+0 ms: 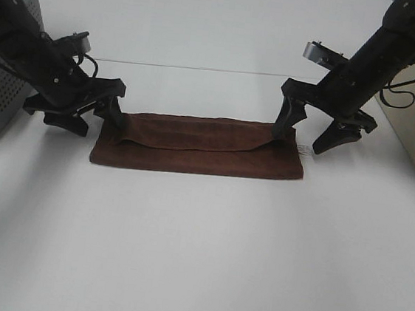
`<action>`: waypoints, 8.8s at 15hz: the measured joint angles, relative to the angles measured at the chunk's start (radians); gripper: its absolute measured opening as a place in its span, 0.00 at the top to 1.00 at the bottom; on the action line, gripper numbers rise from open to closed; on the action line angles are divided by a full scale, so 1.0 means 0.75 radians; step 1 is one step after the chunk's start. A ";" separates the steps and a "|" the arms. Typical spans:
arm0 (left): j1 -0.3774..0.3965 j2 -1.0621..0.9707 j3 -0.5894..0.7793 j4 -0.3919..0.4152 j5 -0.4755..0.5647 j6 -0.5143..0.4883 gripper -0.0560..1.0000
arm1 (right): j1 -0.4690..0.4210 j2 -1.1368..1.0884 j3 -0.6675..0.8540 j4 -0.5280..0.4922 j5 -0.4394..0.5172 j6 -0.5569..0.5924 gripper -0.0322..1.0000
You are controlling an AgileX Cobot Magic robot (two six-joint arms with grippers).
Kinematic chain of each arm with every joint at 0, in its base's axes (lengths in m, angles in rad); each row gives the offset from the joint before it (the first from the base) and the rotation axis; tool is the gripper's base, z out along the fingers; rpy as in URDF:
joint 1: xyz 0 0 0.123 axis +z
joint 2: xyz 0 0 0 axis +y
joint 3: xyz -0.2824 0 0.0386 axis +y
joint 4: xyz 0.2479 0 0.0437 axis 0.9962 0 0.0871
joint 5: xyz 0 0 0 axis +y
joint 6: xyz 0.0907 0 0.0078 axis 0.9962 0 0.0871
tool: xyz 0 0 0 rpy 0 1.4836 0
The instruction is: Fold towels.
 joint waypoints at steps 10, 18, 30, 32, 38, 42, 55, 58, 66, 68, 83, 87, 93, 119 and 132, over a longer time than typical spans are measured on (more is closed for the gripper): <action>-0.012 0.197 -0.259 -0.161 0.253 -0.003 0.79 | 0.000 0.000 0.000 -0.015 0.020 0.001 0.20; 0.019 0.197 -0.729 0.295 0.641 -0.363 0.91 | 0.000 0.000 0.000 -0.019 0.023 0.001 0.20; -0.395 0.391 -0.853 -0.039 0.380 -0.496 0.81 | 0.000 0.000 0.000 -0.027 0.032 0.005 0.20; -0.397 0.397 -0.853 -0.056 0.331 -0.525 0.66 | 0.000 0.000 0.000 -0.027 0.037 0.005 0.20; -0.392 0.397 -0.853 -0.509 0.291 -0.257 0.32 | 0.000 0.000 0.000 0.015 0.065 0.005 0.20; -0.225 0.332 -0.853 -0.432 0.360 -0.155 0.31 | 0.000 -0.052 0.000 0.248 0.097 -0.067 0.20; 0.001 0.297 -0.855 -0.124 0.504 -0.155 0.31 | 0.272 0.123 -0.004 0.724 -0.336 -0.317 0.21; 0.001 0.297 -0.855 -0.124 0.507 -0.155 0.31 | 0.272 0.128 -0.004 0.528 -0.393 -0.196 0.21; 0.001 0.297 -0.855 -0.091 0.507 -0.155 0.31 | 0.271 0.072 -0.004 0.129 -0.389 0.045 0.22; 0.001 0.297 -0.855 -0.091 0.507 -0.155 0.31 | 0.243 0.052 -0.004 0.129 -0.388 0.045 0.22; 0.001 0.105 -0.855 -0.073 0.669 -0.155 0.31 | 0.009 -0.195 -0.004 -0.093 0.068 0.081 0.22; -0.001 -0.185 -0.855 0.144 0.776 -0.160 0.31 | 0.009 -0.419 -0.003 -0.156 0.281 0.104 0.22; -0.012 -0.792 -0.448 0.588 0.779 -0.304 0.31 | 0.009 -0.959 0.385 -0.205 0.287 0.104 0.22; -0.013 -2.481 1.273 0.575 0.567 -0.105 0.31 | 0.009 -2.357 1.539 -0.456 0.105 0.129 0.22; 0.076 -2.672 1.273 0.572 0.568 -0.100 0.31 | -0.020 -2.457 1.539 -0.421 0.103 0.139 0.22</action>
